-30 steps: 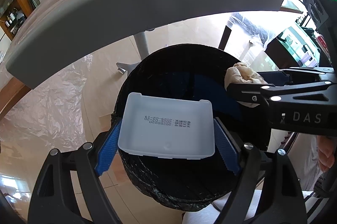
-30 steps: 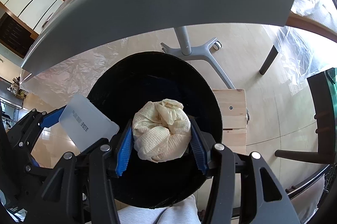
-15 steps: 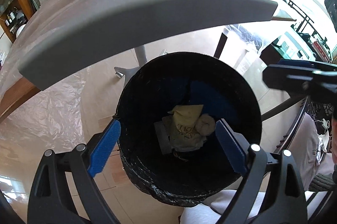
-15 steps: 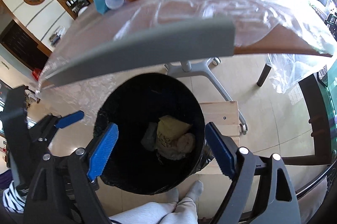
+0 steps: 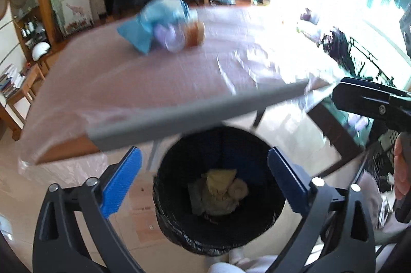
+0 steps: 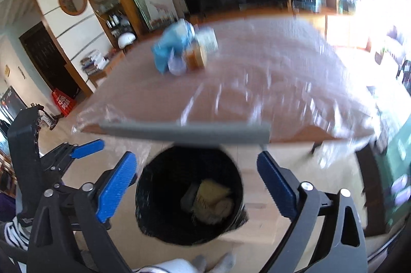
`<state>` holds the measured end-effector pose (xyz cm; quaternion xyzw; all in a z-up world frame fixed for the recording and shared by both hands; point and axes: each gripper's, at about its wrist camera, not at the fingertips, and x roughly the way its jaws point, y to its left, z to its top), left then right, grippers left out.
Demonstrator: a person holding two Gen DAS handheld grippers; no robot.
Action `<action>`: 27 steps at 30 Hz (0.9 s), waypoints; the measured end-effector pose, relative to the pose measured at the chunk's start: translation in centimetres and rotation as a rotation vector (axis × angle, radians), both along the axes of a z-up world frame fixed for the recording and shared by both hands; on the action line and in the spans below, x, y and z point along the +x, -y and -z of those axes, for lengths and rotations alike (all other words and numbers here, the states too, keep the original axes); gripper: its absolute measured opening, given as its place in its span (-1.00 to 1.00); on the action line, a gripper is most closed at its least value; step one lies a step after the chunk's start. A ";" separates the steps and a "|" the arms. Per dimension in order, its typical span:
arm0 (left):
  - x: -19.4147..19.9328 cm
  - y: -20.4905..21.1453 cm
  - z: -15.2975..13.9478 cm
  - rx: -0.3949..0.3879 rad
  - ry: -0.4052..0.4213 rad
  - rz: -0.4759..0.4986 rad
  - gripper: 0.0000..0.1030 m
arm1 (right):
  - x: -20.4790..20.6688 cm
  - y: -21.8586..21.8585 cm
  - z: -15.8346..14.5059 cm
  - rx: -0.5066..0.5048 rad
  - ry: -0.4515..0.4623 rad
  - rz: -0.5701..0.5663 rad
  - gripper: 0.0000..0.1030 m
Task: Collect trash
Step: 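Move both open grippers back toward the blue bag and medicine box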
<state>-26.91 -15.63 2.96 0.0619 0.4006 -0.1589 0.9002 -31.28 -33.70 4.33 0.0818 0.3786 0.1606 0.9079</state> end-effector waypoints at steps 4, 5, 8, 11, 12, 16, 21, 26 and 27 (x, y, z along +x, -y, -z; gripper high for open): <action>0.9 0.0 -2.3 0.006 0.061 -0.026 0.95 | 0.5 0.3 -2.6 -0.027 0.136 0.022 0.92; 1.2 -0.1 -2.8 0.006 0.072 -0.025 0.95 | 0.9 0.3 -3.1 -0.043 0.165 0.037 0.92; 2.5 -0.3 -4.2 0.000 0.104 -0.025 0.95 | 2.5 0.2 -4.2 -0.077 0.209 0.043 0.92; 4.2 -0.8 -5.1 -0.002 0.127 -0.043 0.95 | 4.6 -0.3 -5.0 -0.109 0.218 0.037 0.92; 5.1 -1.0 -5.3 -0.002 0.131 -0.049 0.95 | 5.4 -0.7 -5.1 -0.123 0.222 0.031 0.92; 8.2 -2.1 -5.2 0.012 0.130 -0.056 0.95 | 9.0 -1.5 -5.3 -0.156 0.217 0.020 0.92; 13.5 -3.6 -4.5 0.017 0.104 -0.049 0.95 | 14.5 -2.4 -4.5 -0.164 0.146 0.006 0.92; 18.3 -4.1 -3.6 0.059 0.068 0.009 0.95 | 19.2 -3.2 -3.4 -0.192 0.081 -0.018 0.92; 19.2 -4.0 -3.4 0.078 0.058 0.033 0.95 | 19.9 -3.4 -3.2 -0.193 0.071 -0.024 0.92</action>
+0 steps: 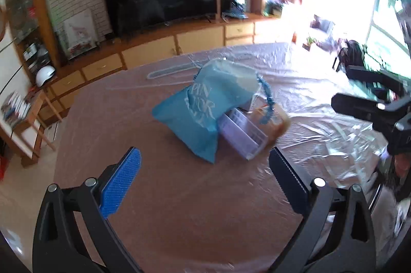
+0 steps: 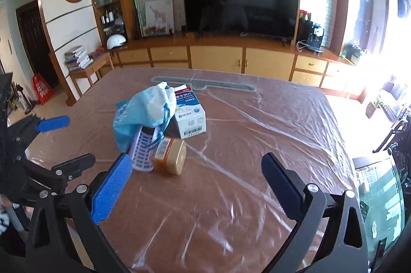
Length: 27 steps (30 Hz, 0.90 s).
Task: Collect trash
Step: 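Move both open grippers back toward the blue bag and medicine box, then grasp the blue drawstring bag with the left gripper while the right gripper grasps the medicine box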
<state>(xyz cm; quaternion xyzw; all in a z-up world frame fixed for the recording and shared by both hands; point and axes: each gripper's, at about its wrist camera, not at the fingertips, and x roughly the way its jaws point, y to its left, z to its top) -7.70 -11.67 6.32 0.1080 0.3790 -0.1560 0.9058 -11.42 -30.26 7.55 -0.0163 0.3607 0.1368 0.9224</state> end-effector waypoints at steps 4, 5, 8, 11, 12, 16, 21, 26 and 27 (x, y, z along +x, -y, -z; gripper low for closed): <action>4.1 0.6 1.1 0.055 -0.036 0.087 0.95 | 3.9 -0.3 1.5 0.017 -0.089 -0.054 0.92; 5.0 0.7 1.2 0.060 -0.041 0.097 0.95 | 4.9 -0.4 1.9 0.013 -0.108 -0.079 0.92; 7.5 0.7 1.8 0.069 -0.066 0.109 0.95 | 7.6 -0.8 2.9 -0.009 -0.146 -0.138 0.92; 9.5 0.7 2.4 0.028 -0.122 0.129 0.95 | 10.2 -0.9 3.7 -0.006 -0.192 -0.202 0.92; 10.1 0.7 2.7 0.021 -0.137 0.129 0.95 | 10.7 -1.0 3.8 -0.008 -0.196 -0.212 0.92; 12.3 0.0 3.4 0.002 -0.164 0.081 0.95 | 13.6 -1.7 4.9 0.021 -0.238 -0.241 0.92; 14.1 -3.0 4.1 -0.092 -0.204 -0.016 0.95 | 15.2 -3.1 5.5 0.062 -0.261 -0.273 0.92; 15.6 -4.2 4.6 -0.130 -0.229 -0.060 0.95 | 16.1 -4.5 6.3 0.032 -0.268 -0.267 0.92; 15.6 -4.0 4.6 -0.138 -0.231 -0.059 0.95 | 16.3 -4.7 6.4 0.035 -0.269 -0.259 0.92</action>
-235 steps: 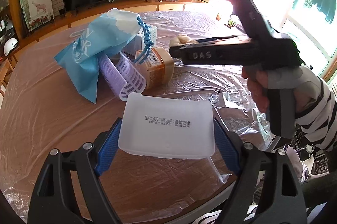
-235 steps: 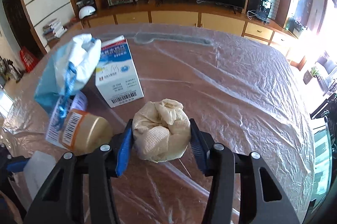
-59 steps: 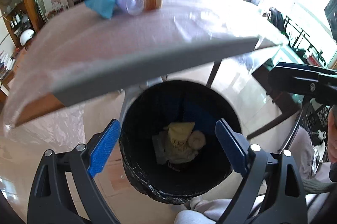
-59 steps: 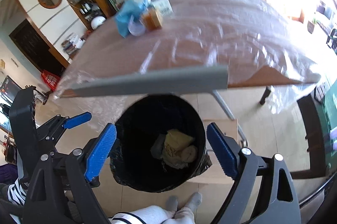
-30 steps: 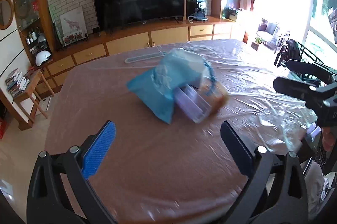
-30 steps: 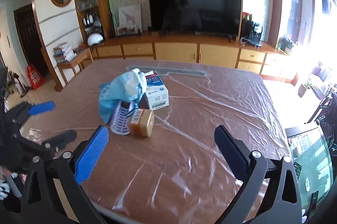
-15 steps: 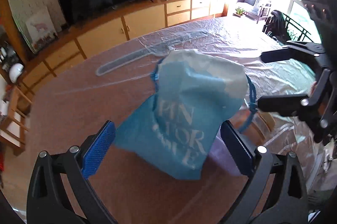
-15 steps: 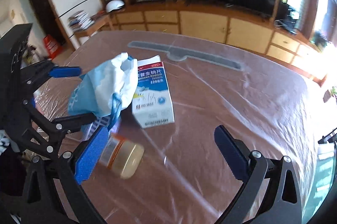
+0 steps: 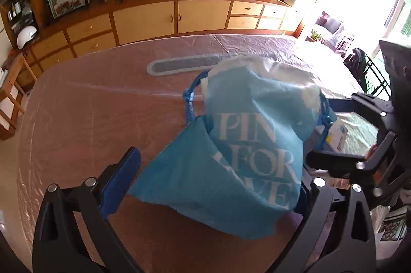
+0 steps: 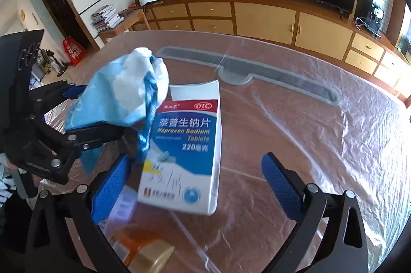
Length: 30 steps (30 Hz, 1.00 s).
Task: Collect trash
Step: 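Grasp the blue drawstring bag with the left gripper while the right gripper grasps the medicine box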
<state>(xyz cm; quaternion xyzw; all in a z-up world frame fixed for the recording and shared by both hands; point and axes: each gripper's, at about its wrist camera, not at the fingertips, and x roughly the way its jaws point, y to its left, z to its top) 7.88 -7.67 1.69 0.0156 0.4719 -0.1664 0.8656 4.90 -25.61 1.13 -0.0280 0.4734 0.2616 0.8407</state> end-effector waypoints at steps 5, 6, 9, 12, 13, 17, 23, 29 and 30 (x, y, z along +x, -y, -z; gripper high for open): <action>0.7 0.8 0.3 0.008 0.004 0.000 0.94 | 0.4 -0.6 0.3 -0.027 0.041 0.049 0.92; 0.9 0.8 0.4 0.001 0.001 -0.001 0.94 | 0.5 -0.7 0.4 -0.031 0.048 0.053 0.92; 1.3 0.5 0.5 -0.033 -0.010 -0.016 0.94 | 0.7 -0.5 0.4 -0.016 0.040 0.052 0.87; 1.4 0.6 0.6 -0.024 0.001 -0.020 0.94 | 0.7 0.0 0.5 -0.015 0.038 0.060 0.60; 1.4 0.6 0.7 -0.022 0.000 -0.020 0.94 | 1.0 0.0 0.4 -0.011 0.034 0.062 0.49; 0.9 1.1 0.9 0.000 0.003 -0.012 0.75 | 1.1 0.4 0.6 0.010 0.018 0.064 0.26; 0.6 1.2 0.9 0.011 0.020 -0.011 0.58 | 0.8 1.2 0.7 0.028 0.012 0.092 -0.03; 0.2 0.5 0.7 -0.014 0.028 -0.041 0.38 | 0.1 2.7 0.5 0.076 0.008 0.120 -0.10; 0.0 0.4 0.6 -0.022 0.028 -0.046 0.36 | 0.0 2.8 0.4 0.082 0.012 0.126 -0.10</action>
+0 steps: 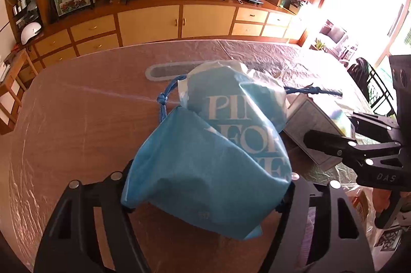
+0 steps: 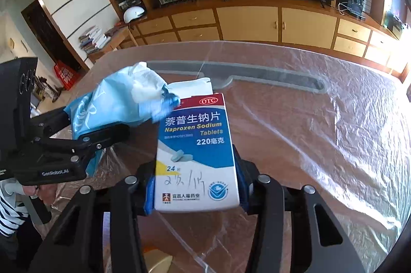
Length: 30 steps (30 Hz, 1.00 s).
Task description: Collect trash
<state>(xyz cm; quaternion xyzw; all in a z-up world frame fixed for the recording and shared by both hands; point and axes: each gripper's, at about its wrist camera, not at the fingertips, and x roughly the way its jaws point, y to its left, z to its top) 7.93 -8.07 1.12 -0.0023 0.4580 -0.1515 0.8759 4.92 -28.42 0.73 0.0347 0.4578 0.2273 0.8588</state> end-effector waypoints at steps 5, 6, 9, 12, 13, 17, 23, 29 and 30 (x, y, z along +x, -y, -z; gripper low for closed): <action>-0.9 -0.4 -0.7 -0.023 0.015 -0.019 0.29 | -1.1 1.0 -0.9 0.051 0.007 0.038 -0.10; -1.0 -0.5 -0.8 -0.027 0.017 -0.020 0.28 | -1.4 1.4 -1.0 0.062 0.007 0.048 -0.10; -1.7 -0.7 -1.1 -0.044 0.019 -0.022 0.25 | -1.7 2.1 -1.3 0.086 -0.001 0.075 -0.10; -2.3 -1.0 -1.4 -0.054 0.029 -0.029 0.24 | -2.4 2.4 -1.6 0.099 -0.004 0.096 -0.10; -2.5 -1.1 -1.5 -0.056 0.032 -0.031 0.23 | -2.6 2.7 -1.7 0.098 -0.002 0.099 -0.10; -3.3 -1.5 -1.9 -0.073 0.039 -0.039 0.22 | -3.7 2.9 -2.3 0.099 0.004 0.120 -0.10; -5.3 -1.6 -2.5 -0.077 0.057 -0.040 0.22 | -5.9 3.7 -2.8 0.115 0.012 0.160 -0.10; -7.2 -1.9 -3.1 -0.088 0.067 -0.029 0.22 | -8.6 4.3 -3.2 0.115 0.021 0.194 -0.10; -7.5 -2.0 -3.1 -0.090 0.068 -0.024 0.22 | -9.1 4.2 -3.4 0.111 0.024 0.202 -0.10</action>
